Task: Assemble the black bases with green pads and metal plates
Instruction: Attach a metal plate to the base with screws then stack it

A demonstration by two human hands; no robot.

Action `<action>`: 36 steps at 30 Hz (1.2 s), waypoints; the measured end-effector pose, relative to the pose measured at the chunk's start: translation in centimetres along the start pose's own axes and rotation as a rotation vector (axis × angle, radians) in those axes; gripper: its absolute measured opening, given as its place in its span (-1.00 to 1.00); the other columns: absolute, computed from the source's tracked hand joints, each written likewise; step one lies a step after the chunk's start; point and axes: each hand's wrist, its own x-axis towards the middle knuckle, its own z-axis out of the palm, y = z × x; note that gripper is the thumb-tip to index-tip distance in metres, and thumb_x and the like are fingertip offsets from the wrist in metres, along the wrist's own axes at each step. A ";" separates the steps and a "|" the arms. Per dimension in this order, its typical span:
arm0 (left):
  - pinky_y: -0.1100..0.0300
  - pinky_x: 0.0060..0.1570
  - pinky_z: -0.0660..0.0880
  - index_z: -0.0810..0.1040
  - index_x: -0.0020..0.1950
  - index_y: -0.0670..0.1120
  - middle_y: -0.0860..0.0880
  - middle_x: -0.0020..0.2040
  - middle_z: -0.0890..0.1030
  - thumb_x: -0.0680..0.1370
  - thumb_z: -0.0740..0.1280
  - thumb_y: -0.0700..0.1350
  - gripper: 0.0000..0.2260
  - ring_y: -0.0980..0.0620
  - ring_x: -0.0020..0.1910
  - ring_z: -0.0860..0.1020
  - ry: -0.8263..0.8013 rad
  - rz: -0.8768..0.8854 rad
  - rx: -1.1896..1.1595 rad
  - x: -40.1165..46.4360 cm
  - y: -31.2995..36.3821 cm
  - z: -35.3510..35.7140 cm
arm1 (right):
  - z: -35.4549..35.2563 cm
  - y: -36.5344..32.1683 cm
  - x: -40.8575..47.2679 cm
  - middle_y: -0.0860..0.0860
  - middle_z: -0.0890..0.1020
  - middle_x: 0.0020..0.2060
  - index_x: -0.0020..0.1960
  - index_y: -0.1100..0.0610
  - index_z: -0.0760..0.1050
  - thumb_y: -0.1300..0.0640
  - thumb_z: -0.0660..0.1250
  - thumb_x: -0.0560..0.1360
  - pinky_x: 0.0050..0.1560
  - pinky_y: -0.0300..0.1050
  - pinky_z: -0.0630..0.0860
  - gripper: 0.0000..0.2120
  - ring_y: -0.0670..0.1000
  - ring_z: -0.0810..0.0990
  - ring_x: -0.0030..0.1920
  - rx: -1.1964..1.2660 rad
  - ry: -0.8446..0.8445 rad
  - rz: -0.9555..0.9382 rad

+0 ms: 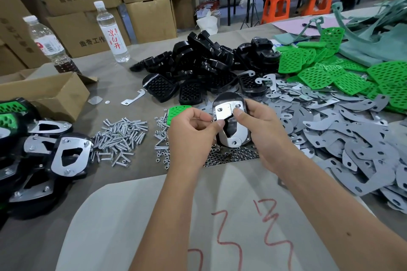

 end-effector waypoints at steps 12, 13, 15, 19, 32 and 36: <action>-0.17 -0.03 0.63 0.66 0.20 -0.21 -0.13 -0.10 0.71 0.59 0.43 -0.15 -0.78 -0.14 -0.14 0.66 -0.236 -0.278 -0.385 0.3 0.8 -0.9 | 0.6 -0.3 -0.3 0.02 0.73 -0.10 0.17 0.00 0.64 0.10 0.36 0.65 -0.07 0.15 0.69 -0.87 0.13 0.72 -0.08 -0.095 -0.057 -0.132; -0.18 -0.01 0.62 0.65 0.18 -0.24 -0.13 -0.11 0.71 0.58 0.43 -0.16 -0.78 -0.14 -0.14 0.66 -0.221 -0.274 -0.387 0.4 0.8 -1.0 | 0.6 -0.3 -0.2 0.00 0.73 -0.05 0.20 -0.01 0.63 0.09 0.37 0.65 -0.01 0.13 0.69 -0.85 0.12 0.72 -0.02 -0.123 -0.053 -0.134; -0.01 -0.12 0.61 0.62 0.13 -0.20 -0.11 -0.12 0.73 0.57 0.45 -0.20 -0.83 -0.08 -0.20 0.68 -0.147 -0.261 -0.387 0.5 0.8 -1.2 | 0.5 -0.2 0.0 -0.06 0.69 0.03 0.29 0.00 0.56 0.04 0.39 0.63 0.09 -0.13 0.64 -0.76 -0.04 0.68 0.07 -0.283 0.001 -0.164; 0.07 -0.28 0.64 0.60 0.03 -0.13 -0.07 -0.22 0.73 0.51 0.49 -0.26 -0.86 -0.02 -0.33 0.67 0.052 -0.310 -0.433 1.0 0.5 -1.7 | 0.0 -0.1 0.0 -0.12 0.56 -0.01 0.13 -0.02 0.57 0.07 0.45 0.58 0.02 -0.40 0.38 -0.85 -0.11 0.51 0.03 -0.836 -0.004 -0.290; 0.05 -0.18 0.54 0.48 -0.24 -0.04 -0.06 -0.30 0.65 0.46 0.47 -0.24 -0.79 -0.09 -0.28 0.59 0.169 -0.305 -0.410 1.6 0.0 -2.6 | 0.3 0.3 0.1 -0.16 0.51 -0.16 -0.16 -0.05 0.59 0.06 0.49 0.54 -0.01 -0.20 0.30 -0.87 -0.09 0.37 -0.01 -1.098 -0.200 -0.252; 0.07 -0.20 0.55 0.56 -0.08 -0.12 -0.12 -0.21 0.68 0.49 0.46 -0.25 -0.89 -0.08 -0.27 0.61 0.042 -0.298 -0.355 1.2 0.2 -2.2 | 0.1 0.2 0.1 -0.17 0.61 -0.23 -0.09 0.06 0.65 0.17 0.46 0.57 -0.22 -0.40 0.40 -0.93 -0.26 0.53 -0.26 -0.682 0.084 -0.277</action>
